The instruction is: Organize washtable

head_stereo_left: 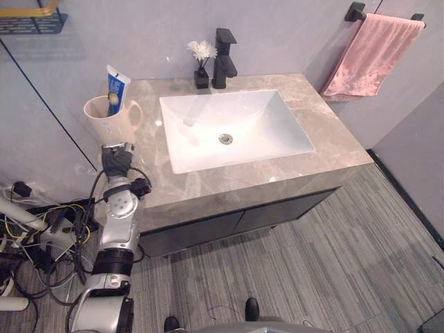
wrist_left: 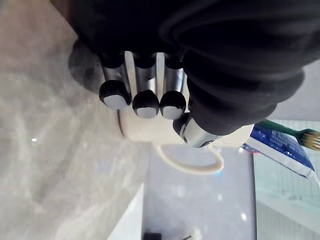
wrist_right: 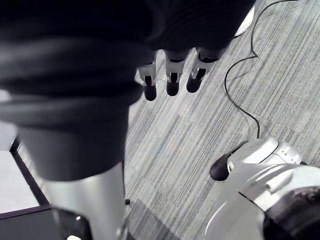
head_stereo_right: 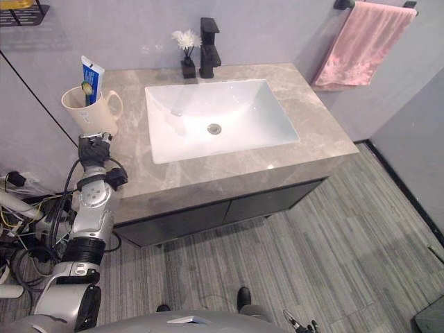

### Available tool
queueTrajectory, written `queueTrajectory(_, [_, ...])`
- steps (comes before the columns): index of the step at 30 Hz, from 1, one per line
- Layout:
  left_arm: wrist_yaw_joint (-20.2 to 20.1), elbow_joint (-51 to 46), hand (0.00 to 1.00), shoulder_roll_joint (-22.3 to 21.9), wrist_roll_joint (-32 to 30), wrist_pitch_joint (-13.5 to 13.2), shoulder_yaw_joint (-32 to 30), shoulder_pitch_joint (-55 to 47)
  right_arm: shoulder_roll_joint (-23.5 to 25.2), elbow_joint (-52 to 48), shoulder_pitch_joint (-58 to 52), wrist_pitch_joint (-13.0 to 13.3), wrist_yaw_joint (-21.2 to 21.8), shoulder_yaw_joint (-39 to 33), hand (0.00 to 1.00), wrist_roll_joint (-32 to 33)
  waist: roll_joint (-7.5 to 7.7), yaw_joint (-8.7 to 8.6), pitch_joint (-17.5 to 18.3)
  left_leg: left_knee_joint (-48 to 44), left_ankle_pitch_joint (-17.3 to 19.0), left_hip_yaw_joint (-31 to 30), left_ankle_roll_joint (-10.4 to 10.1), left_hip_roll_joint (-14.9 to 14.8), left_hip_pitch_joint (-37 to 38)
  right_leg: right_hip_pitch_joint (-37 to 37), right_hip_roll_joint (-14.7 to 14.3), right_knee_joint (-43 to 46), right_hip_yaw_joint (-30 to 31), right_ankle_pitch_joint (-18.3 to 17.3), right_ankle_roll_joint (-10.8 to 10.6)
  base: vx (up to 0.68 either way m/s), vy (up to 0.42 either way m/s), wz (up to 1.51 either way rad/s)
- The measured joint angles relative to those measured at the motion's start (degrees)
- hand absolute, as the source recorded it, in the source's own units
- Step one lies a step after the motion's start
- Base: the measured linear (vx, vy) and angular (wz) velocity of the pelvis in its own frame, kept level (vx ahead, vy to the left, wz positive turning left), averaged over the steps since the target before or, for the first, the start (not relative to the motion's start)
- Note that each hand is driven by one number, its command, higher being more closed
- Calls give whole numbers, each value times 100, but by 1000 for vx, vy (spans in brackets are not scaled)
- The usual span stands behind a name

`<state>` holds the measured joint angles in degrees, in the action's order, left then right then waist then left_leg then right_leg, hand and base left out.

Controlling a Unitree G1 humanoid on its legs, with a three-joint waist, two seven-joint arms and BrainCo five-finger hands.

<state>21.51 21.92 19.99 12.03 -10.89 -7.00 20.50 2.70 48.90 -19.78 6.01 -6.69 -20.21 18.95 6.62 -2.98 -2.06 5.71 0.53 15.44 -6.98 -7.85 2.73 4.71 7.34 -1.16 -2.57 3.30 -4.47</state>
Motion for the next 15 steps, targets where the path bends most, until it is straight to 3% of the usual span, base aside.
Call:
queueTrajectory(6, [27, 70, 100, 12, -3, 52, -57, -1, -11, -2, -7, -1, 17, -2, 0, 0, 39, 36, 39, 24, -23, -62, -41, -27, 49, -95, -15, 6, -78, -240, -6, 9, -31, 6])
queueTrajectory(15, [35, 130, 100, 206, -3, 67, -236, 59, -10, 0, -8, -1, 47, 3, 0, 5, 94, 33, 76, -16, 19, -44, -58, -26, 50, -116, -14, -6, -93, -241, -8, 25, 4, 1])
